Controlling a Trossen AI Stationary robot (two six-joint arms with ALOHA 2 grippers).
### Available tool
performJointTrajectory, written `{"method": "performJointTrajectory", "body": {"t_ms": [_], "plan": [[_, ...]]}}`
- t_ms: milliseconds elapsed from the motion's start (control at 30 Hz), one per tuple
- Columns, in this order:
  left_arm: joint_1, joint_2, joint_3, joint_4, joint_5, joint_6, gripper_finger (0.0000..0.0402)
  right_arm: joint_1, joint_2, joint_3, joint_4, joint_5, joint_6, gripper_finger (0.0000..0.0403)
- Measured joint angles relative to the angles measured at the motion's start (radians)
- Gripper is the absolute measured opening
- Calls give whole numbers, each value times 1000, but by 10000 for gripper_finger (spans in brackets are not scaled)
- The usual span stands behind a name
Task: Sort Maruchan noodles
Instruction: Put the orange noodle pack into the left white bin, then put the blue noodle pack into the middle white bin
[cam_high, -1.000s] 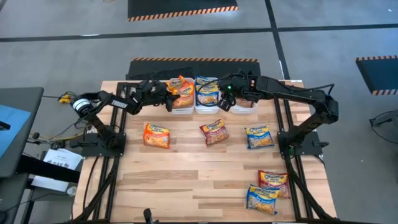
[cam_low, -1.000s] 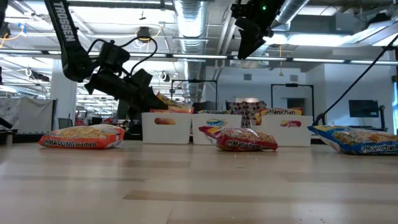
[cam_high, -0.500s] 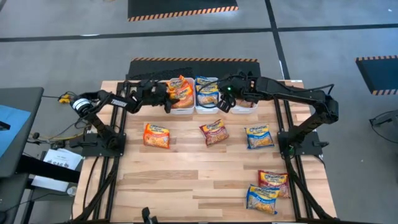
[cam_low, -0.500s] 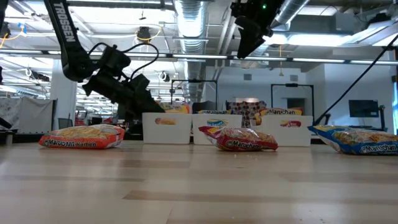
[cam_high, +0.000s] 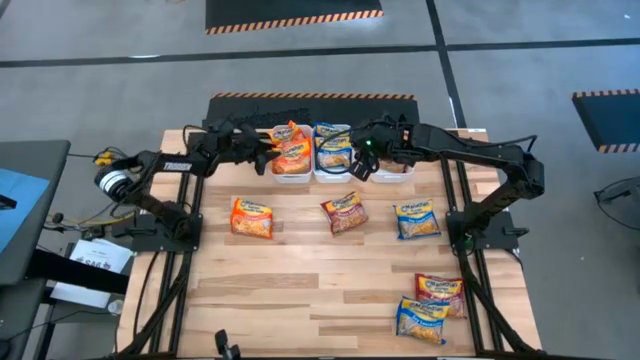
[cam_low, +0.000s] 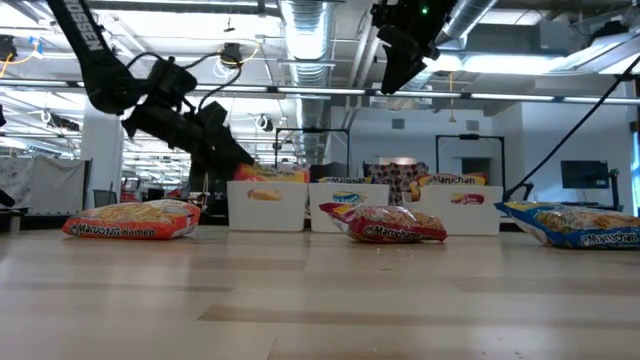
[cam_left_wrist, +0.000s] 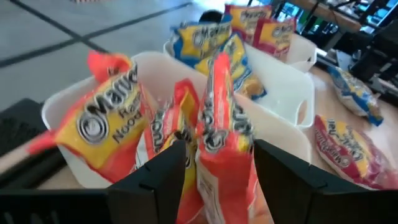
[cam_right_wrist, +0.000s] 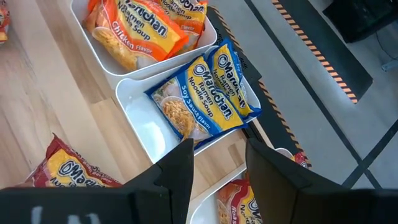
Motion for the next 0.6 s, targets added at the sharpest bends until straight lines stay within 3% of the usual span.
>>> {"method": "performJointTrajectory", "body": {"t_ms": [267, 433, 600], "plan": [[21, -231, 0, -22, 35, 28, 178, 5, 0, 0, 0, -54, 15, 169], [23, -415, 0, -29, 163, -75, 178, 37, 0, 0, -55, -62, 34, 176], [14, -555, 0, -133, 323, -136, 178, 55, 0, 0, -244, -84, 83, 201]]}}
